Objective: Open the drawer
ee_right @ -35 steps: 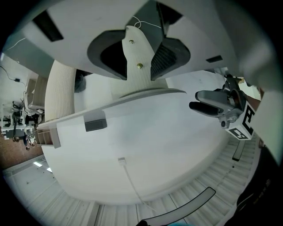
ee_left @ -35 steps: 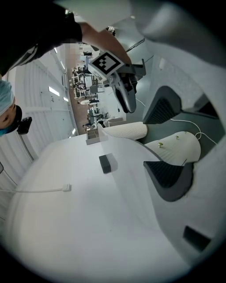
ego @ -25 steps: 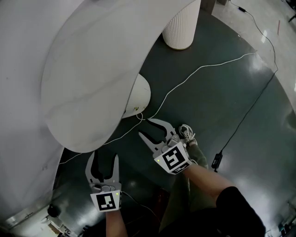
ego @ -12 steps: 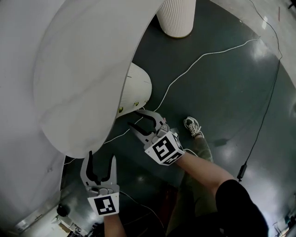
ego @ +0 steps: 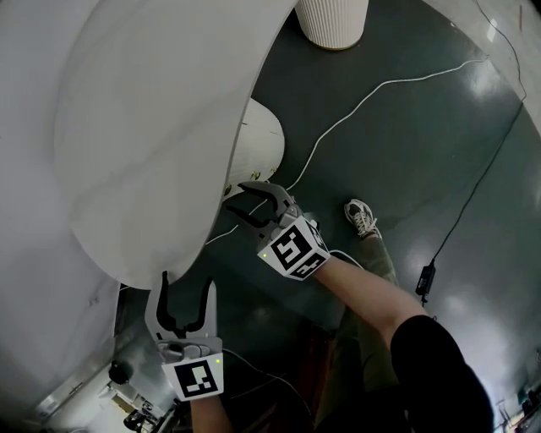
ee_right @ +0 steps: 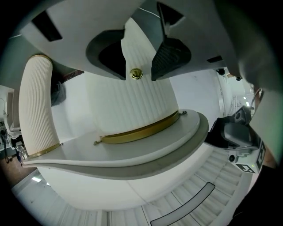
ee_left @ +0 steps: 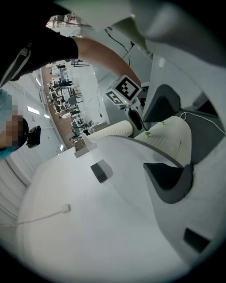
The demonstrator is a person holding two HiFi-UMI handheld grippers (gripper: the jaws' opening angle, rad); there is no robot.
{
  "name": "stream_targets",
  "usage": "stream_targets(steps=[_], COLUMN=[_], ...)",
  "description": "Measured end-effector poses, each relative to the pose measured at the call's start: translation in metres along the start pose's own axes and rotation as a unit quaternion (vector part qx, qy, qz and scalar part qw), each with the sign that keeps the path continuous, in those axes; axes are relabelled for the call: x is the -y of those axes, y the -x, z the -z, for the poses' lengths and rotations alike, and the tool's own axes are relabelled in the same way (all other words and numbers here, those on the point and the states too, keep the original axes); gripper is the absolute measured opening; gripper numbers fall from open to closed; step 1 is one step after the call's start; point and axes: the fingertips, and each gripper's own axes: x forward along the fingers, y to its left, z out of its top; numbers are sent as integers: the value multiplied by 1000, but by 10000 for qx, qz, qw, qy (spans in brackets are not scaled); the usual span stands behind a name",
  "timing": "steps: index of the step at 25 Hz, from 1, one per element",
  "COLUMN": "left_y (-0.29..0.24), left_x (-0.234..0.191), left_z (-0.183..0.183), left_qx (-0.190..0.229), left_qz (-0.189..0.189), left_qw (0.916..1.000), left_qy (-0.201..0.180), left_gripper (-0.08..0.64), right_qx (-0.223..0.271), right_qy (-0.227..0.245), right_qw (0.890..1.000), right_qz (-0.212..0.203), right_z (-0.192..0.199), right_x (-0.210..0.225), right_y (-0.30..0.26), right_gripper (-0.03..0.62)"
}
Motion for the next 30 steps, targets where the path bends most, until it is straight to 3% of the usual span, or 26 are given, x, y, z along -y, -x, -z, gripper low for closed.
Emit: stream_targets(steps=[6,17,21,26,30], left_y=[2,2,-2,24,2], left_x=[1,4,5,3,6], left_z=[10,10,11,-9,10], left_qx=[-163,-170,-114,-149,-260], left_qz=[56,188,255,300,359], left_qw=[9995,9990,9990,9986,9979], left_qy=[-273,-367,-359,-413,-480], left_gripper=[285,302,311,321,324], right_qx=[32,-77,-44,-79,-161], right_qy=[-132,-114,-122,-113,-185], right_qw=[9999,9998,9999,9999,9997], right_qz=[75,110,77,-26,24], right_z=[4,9,13,-14,7], right_x=[1,3,7,-6,5], right_y=[-16,-35,-40,-21,-35], right_gripper=[166,155,110,106,103])
